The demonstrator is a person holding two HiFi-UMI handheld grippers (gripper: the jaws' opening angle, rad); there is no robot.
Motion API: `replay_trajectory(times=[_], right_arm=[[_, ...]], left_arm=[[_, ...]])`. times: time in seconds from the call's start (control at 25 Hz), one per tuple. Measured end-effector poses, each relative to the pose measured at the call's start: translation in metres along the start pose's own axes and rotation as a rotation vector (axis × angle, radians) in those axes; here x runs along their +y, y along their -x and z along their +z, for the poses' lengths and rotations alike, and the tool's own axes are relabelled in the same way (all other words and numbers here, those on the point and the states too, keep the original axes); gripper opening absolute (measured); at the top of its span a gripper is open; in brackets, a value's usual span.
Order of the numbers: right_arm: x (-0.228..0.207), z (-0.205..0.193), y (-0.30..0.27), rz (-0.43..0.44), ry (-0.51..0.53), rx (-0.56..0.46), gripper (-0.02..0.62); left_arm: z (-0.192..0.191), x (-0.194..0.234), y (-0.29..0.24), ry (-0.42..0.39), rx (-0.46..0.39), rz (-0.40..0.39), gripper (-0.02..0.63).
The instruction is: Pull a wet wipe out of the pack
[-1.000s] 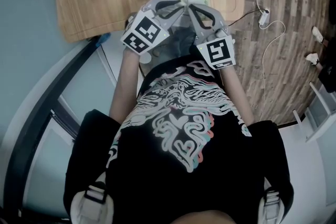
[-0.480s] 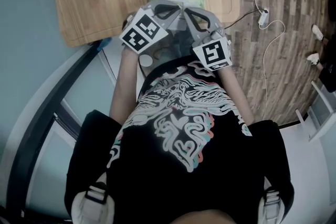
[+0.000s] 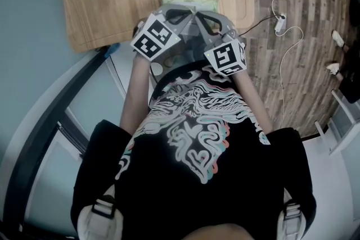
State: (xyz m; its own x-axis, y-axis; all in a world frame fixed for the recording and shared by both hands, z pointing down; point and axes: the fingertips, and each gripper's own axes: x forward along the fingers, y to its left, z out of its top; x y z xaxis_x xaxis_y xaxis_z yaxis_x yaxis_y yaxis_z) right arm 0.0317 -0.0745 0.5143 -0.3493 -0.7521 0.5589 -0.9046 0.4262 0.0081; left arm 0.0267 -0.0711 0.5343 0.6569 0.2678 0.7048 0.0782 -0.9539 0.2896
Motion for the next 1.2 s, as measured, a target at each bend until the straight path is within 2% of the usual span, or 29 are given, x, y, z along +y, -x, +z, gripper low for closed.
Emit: replay_trajectory(times=[0.08, 0.16, 0.6, 1.0, 1.2], right_arm=[[0.005, 0.002, -0.001, 0.02, 0.008, 0.006, 0.007], [0.009, 0.003, -0.001, 0.042, 0.021, 0.021, 0.072], [0.015, 0.006, -0.007, 0.067, 0.136, 0.068, 0.072], [0.019, 0.003, -0.012, 0.086, 0.257, 0.133, 0.066], [0.018, 0.004, -0.013, 0.091, 0.253, 0.143, 0.052]], left_arm=[[0.0, -0.001, 0.003, 0.004, -0.003, 0.004, -0.006], [0.0, -0.002, 0.005, 0.001, -0.001, 0.007, -0.007], [0.0, 0.001, 0.011, 0.004, -0.004, 0.021, -0.008], [0.005, -0.005, 0.017, -0.038, -0.001, 0.015, -0.008], [0.007, -0.007, 0.02, -0.031, -0.012, 0.01, -0.008]])
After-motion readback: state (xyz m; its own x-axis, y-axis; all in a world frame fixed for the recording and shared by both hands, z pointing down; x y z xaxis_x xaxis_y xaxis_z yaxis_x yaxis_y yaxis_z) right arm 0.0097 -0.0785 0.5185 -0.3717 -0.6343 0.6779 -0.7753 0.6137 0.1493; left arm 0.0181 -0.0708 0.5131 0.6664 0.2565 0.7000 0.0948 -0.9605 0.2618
